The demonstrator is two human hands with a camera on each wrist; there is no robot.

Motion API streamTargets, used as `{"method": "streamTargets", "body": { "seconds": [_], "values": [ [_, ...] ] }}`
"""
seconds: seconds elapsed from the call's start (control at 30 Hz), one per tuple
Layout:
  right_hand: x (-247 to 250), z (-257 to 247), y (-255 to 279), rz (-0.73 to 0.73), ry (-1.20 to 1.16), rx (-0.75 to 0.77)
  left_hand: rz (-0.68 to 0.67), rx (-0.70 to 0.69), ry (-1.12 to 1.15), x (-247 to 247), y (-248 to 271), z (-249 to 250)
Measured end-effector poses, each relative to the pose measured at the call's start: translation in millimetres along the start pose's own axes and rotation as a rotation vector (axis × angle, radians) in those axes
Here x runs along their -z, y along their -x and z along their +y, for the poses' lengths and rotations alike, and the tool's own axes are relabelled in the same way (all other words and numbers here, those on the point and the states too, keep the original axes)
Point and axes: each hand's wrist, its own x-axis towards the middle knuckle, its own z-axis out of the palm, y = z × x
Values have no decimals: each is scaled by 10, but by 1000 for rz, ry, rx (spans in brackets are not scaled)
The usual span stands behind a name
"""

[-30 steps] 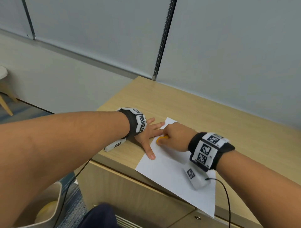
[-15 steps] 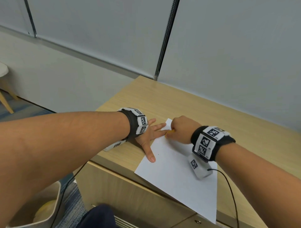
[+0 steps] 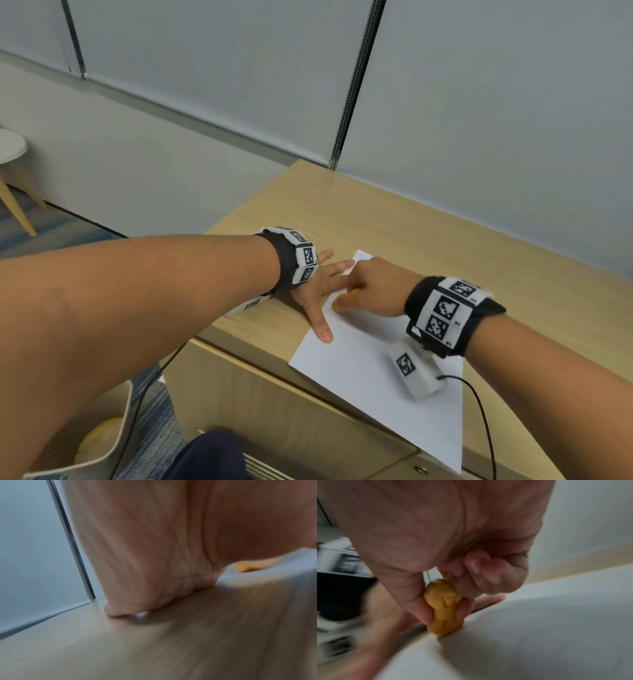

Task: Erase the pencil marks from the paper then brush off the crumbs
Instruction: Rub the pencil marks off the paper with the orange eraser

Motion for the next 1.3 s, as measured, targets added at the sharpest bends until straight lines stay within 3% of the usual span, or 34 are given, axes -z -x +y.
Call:
{"method": "streamTargets", "body": {
  "seconds": [0.1, 0.27, 0.43, 0.6, 0.77, 0.97, 1.13, 1.3],
  "values": [
    [124, 224, -129, 85, 41, -167, 27, -3, 14, -17, -14, -8],
    [-10, -29, 32, -50, 25, 26, -14, 8, -24, -14, -39, -17],
    [150, 194, -147, 69, 30, -131, 26, -10, 1, -9, -18, -2],
    [13, -168, 77, -78, -14, 87, -9, -38, -27, 21, 14, 22],
    [136, 218, -117, 74, -23, -135, 35, 6, -7, 3, 28, 34],
    [-30, -144, 145, -27, -33, 63, -3, -26, -48, -27, -60, -9],
    [157, 409, -99, 73, -67, -237, 39, -3, 37, -14, 22, 10],
    [145, 407, -48, 56, 50, -287, 21, 18, 20, -11, 5, 12]
  ]
}}
